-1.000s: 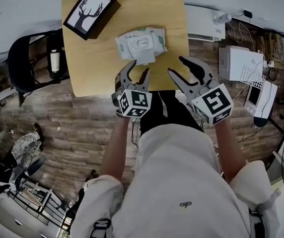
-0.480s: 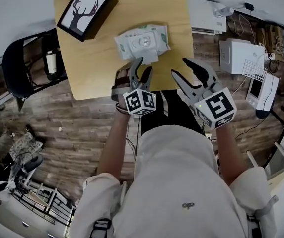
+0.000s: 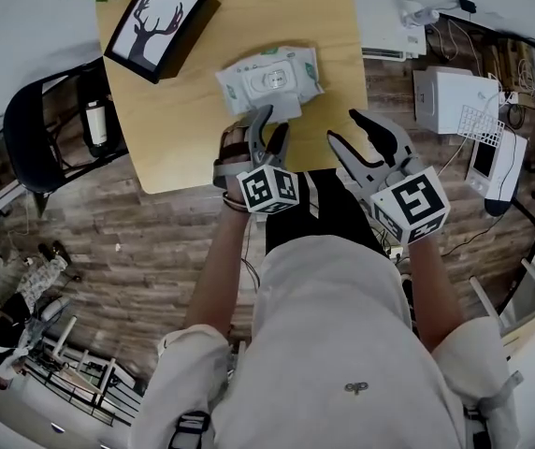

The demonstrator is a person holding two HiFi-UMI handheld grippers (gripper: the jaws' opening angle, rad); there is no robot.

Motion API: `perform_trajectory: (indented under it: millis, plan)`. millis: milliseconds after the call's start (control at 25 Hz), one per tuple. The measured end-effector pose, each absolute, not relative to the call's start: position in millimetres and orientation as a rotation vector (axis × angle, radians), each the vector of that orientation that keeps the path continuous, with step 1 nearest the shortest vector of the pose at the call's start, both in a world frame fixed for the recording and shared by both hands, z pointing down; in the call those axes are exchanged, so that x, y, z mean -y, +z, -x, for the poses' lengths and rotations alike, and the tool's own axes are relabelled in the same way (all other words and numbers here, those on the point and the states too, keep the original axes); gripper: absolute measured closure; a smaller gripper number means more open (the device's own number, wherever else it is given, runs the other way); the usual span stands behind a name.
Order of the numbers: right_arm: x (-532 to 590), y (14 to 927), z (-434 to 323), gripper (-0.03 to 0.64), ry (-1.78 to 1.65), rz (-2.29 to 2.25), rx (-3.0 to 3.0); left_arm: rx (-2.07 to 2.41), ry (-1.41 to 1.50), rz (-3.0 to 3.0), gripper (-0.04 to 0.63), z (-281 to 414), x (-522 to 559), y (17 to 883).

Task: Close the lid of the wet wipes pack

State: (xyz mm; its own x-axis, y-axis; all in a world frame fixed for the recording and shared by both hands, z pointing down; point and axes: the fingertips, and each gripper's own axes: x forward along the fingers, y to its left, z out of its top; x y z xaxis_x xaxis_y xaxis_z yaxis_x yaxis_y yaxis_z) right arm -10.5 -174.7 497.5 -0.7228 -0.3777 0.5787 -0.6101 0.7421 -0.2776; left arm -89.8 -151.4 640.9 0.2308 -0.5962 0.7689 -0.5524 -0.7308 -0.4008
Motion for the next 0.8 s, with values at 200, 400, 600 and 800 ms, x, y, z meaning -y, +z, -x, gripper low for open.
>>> perform_trajectory:
  millis: [200, 400, 600, 800]
  plan:
    - [174.4, 498.1, 11.6, 0.440, 0.637, -0.759, 2.440, -1.109, -1.556, 2.435, 0.368, 90.2, 153.4, 641.1]
    - [173.1, 496.7, 11.2, 0.440, 0.637, -0.767, 2.437, -1.087, -1.549, 2.432, 0.356, 89.6, 153.9, 635.4]
    - [174.1, 493.0, 13.9, 0.440, 0.633, -0.772, 2.440, -1.074, -1.537, 2.436, 0.356, 90.0, 153.9, 628.6]
    - [176.4, 485.1, 17.5, 0.440, 0.623, -0.775, 2.451, -1.070, -1.517, 2.436, 0.356, 90.2, 155.5, 616.8]
